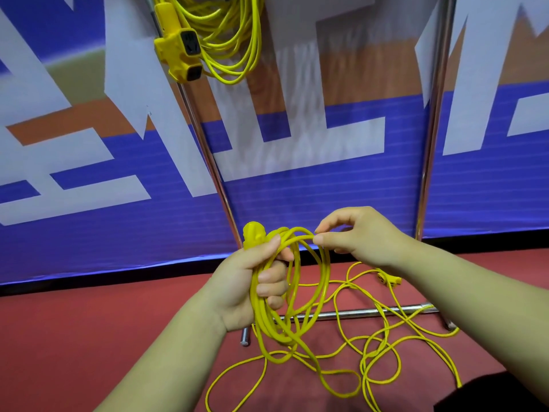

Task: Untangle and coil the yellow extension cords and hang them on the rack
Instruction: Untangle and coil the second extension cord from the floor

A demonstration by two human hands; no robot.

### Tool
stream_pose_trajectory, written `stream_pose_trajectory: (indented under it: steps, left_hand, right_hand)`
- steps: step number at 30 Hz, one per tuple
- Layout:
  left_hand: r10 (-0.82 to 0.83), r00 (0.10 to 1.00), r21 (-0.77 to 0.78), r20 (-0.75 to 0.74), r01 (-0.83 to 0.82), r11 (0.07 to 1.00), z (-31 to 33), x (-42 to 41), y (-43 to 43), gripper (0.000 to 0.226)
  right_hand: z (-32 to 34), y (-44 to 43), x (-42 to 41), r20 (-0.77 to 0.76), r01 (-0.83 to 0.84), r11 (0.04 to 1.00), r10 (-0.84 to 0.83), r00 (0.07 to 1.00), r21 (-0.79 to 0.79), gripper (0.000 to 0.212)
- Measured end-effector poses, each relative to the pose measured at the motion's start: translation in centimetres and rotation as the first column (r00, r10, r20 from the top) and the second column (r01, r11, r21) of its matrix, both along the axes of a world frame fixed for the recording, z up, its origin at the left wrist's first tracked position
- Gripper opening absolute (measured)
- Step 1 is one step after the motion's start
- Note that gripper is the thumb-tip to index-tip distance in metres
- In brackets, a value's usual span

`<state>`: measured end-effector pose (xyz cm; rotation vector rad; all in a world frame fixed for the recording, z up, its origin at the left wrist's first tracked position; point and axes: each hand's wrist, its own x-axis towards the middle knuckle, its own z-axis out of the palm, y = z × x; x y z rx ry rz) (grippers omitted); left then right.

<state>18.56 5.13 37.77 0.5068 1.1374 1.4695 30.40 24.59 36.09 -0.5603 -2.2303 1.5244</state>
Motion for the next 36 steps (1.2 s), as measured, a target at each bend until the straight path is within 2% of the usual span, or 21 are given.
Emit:
stream_pose_trajectory:
  steps: [3,5,9,13,17,20,22,25,27,31,36]
  left_hand:
    - [-0.096,0.995,-0.002,0.014,0.096,0.995,0.0,-0.5,-0.6,0.042]
    - [-0.118,0.993,-0.007,-0.006,0.118,0.993,0.0,-0.3,-0.8,0.040]
    - [-0.057,0.994,-0.006,-0.095,0.057,0.998,-0.1,0.1,-0.9,0.024]
    - [-0.023,0.999,0.020,-0.044,0.024,1.000,0.2,-0.1,-0.9,0.018]
    - [0.072,0.996,0.169,0.046,-0.079,0.982,0.7,-1.1,-1.0,0.034]
    - [0.203,0.976,0.261,0.073,-0.216,0.941,1.6,-1.5,-1.2,0.026]
    - [0.288,0.954,0.287,0.082,-0.300,0.910,2.2,-1.6,-1.2,0.027]
    - [0.389,0.916,0.328,0.103,-0.400,0.856,2.7,-1.9,-1.5,0.023]
    - [0.427,0.896,0.343,0.120,-0.441,0.829,2.8,-2.5,-1.9,0.022]
    - [0.427,0.887,0.386,0.178,-0.462,0.798,2.8,-4.4,-3.3,0.022]
    - [0.448,0.858,0.422,0.252,-0.514,0.747,2.9,-6.1,-5.3,0.024]
  right_hand:
    - [-0.3,-0.2,-0.3,-0.004,-0.059,0.998,0.059,0.998,-0.011,0.013]
    - [-0.5,-0.3,-0.5,-0.025,-0.093,0.995,0.092,0.995,-0.033,0.012]
    - [-0.9,-0.7,-0.8,-0.045,-0.111,0.990,0.108,0.993,-0.089,0.017]
    - [-1.3,-1.1,-1.3,-0.080,-0.075,0.988,0.065,0.995,-0.138,0.022]
    - [-2.2,-1.8,-1.9,-0.104,-0.024,0.970,-0.001,0.995,-0.241,0.036]
    - [-3.1,-2.4,-2.1,-0.008,-0.110,0.960,0.112,0.994,-0.258,0.054]
    - [-3.4,-2.9,-2.2,0.065,-0.223,0.926,0.253,0.965,-0.305,0.056]
    - [-4.3,-3.8,-2.1,0.153,-0.412,0.840,0.486,0.860,-0.354,0.048]
    - [-5.3,-4.4,-2.2,0.136,-0.514,0.762,0.601,0.787,-0.395,0.037]
    - [-6.2,-5.4,-2.7,0.061,-0.546,0.682,0.650,0.758,-0.487,0.028]
    - [-6.6,-5.4,-3.0,0.083,-0.533,0.691,0.645,0.760,-0.488,0.025]
